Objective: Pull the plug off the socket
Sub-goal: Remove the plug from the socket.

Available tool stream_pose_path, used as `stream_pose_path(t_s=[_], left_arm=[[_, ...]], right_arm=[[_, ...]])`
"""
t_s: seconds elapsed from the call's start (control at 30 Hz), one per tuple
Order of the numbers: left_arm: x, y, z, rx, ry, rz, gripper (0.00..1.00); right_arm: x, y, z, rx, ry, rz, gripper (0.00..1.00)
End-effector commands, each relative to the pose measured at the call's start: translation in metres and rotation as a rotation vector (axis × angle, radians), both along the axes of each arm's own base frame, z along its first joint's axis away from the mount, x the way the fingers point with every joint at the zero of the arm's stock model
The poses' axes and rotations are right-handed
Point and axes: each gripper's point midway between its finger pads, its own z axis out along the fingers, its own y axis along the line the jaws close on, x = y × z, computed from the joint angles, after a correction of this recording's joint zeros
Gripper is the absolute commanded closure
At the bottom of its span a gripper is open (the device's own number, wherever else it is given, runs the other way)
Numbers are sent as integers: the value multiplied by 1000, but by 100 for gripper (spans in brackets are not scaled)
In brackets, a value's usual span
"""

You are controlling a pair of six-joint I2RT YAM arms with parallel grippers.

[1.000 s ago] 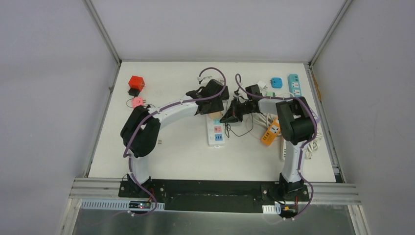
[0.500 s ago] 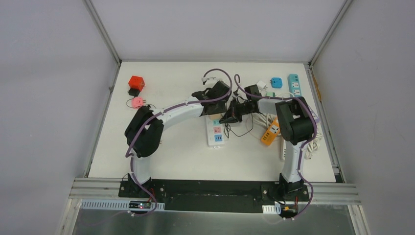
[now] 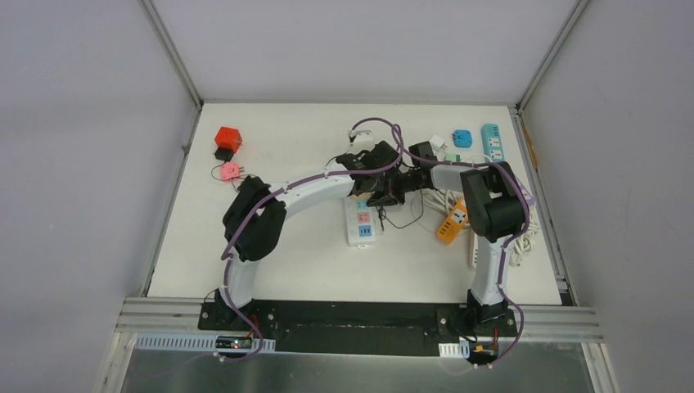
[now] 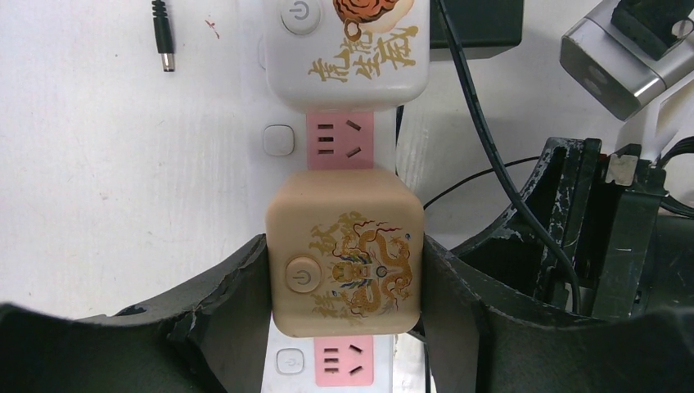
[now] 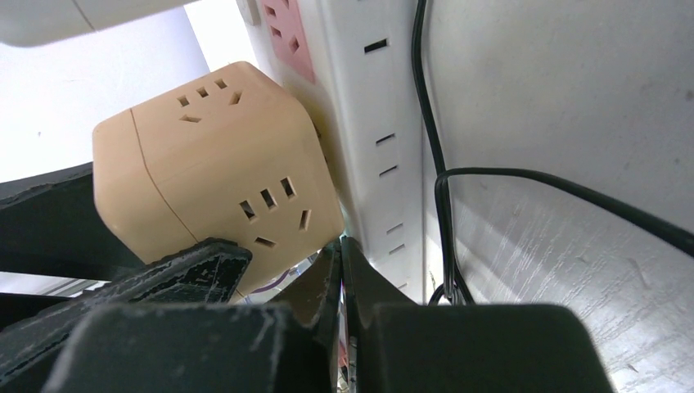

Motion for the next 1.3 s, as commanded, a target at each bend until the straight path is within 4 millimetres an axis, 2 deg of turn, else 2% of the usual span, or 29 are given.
stream_pose_path(t_s=[0.0, 0.2, 0.33, 0.57, 0.73, 0.83, 0.97, 1.07, 1.13, 1.27], left_arm=[[-20, -9, -2, -132, 118, -79, 100], [-22, -15, 13, -341, 160, -104, 100], [-21, -13, 20, -348, 141, -108, 100], [-20, 4, 14, -97, 77, -76, 100], [-19, 9, 14, 78, 25, -65, 100], [-20, 8, 14, 119, 19, -74, 100], [-25, 0, 10, 44, 62, -97, 100], [-27, -16, 12, -179, 118, -123, 100], [-25, -14, 14, -261, 131, -109, 100], [-23, -7, 12, -263, 126, -92, 100]], right_arm=[[-2, -22, -58, -222, 22, -47, 98], [-2, -23, -57, -222, 23, -48, 98], [-2, -23, -57, -222, 24, -47, 98], [-2, -23, -56, -222, 25, -47, 98], [-2, -22, -56, -223, 25, -47, 98], [-2, -23, -56, -223, 26, -47, 98], [-2, -23, -56, -223, 26, -47, 98], [-2, -22, -56, -222, 25, -47, 98], [-1, -22, -55, -220, 19, -47, 98], [6, -20, -54, -204, -23, -52, 98]])
